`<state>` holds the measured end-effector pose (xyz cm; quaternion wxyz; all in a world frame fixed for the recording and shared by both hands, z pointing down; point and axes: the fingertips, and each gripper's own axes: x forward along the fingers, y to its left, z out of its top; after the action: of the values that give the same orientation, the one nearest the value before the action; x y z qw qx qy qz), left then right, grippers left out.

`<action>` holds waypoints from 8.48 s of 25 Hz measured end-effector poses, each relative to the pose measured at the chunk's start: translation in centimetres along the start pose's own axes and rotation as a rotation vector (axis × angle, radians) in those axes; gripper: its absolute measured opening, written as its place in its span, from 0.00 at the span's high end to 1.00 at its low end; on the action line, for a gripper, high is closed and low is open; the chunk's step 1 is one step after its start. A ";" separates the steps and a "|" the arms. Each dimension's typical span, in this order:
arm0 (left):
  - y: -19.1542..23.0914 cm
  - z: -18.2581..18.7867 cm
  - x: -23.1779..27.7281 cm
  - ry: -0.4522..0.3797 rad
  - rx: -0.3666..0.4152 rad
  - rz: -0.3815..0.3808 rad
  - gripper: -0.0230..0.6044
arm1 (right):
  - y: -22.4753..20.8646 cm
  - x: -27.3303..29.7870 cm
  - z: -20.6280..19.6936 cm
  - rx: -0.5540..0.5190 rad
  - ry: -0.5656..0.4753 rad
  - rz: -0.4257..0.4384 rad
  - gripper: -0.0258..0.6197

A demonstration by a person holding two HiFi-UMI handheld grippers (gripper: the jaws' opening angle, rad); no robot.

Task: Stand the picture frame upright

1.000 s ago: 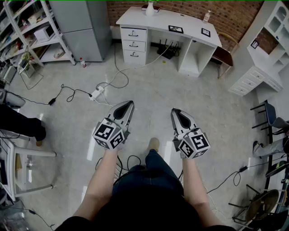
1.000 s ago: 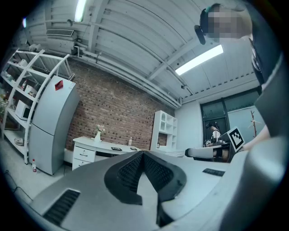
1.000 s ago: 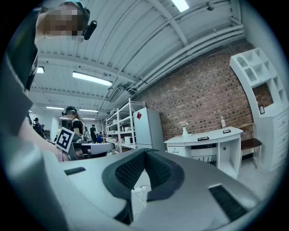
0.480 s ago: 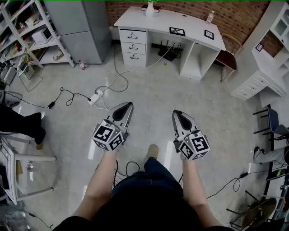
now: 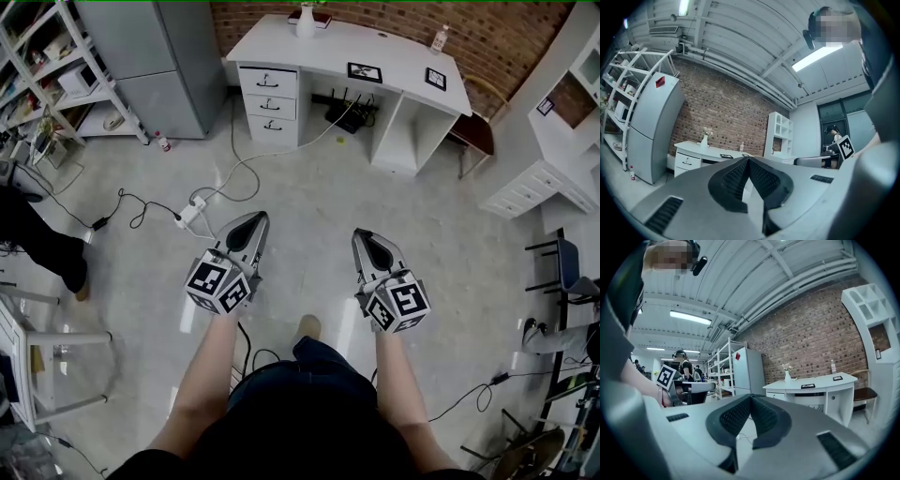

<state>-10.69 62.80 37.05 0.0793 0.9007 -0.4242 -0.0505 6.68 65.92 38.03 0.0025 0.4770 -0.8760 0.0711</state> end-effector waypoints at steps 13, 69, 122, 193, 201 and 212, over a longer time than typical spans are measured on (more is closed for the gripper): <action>1.9 -0.2 7.5 -0.009 -0.004 0.031 0.96 | -8.0 2.9 0.2 0.003 0.023 -0.032 0.96; 17.6 1.0 32.3 0.037 -0.034 -0.038 0.96 | -24.6 24.4 3.1 0.103 0.000 -0.051 0.95; 30.1 -1.9 58.7 0.121 -0.069 -0.094 0.96 | -45.9 45.4 1.7 0.245 0.058 -0.091 0.95; 32.3 -20.3 80.1 0.251 -1.275 -0.126 0.84 | -66.9 57.3 -10.5 1.298 -0.270 -0.322 0.75; 32.1 -20.2 79.3 0.268 -1.231 -0.146 0.82 | -66.2 57.1 -9.1 1.259 -0.298 -0.264 0.84; 33.1 -19.2 77.1 0.293 -1.096 -0.133 0.66 | -64.1 59.1 -5.6 1.139 -0.252 -0.139 0.85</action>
<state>16.30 -15.59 60.26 0.5893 0.7504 -0.2633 -0.1427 27.72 -16.98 55.70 -0.3538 0.4643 -0.6600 0.4729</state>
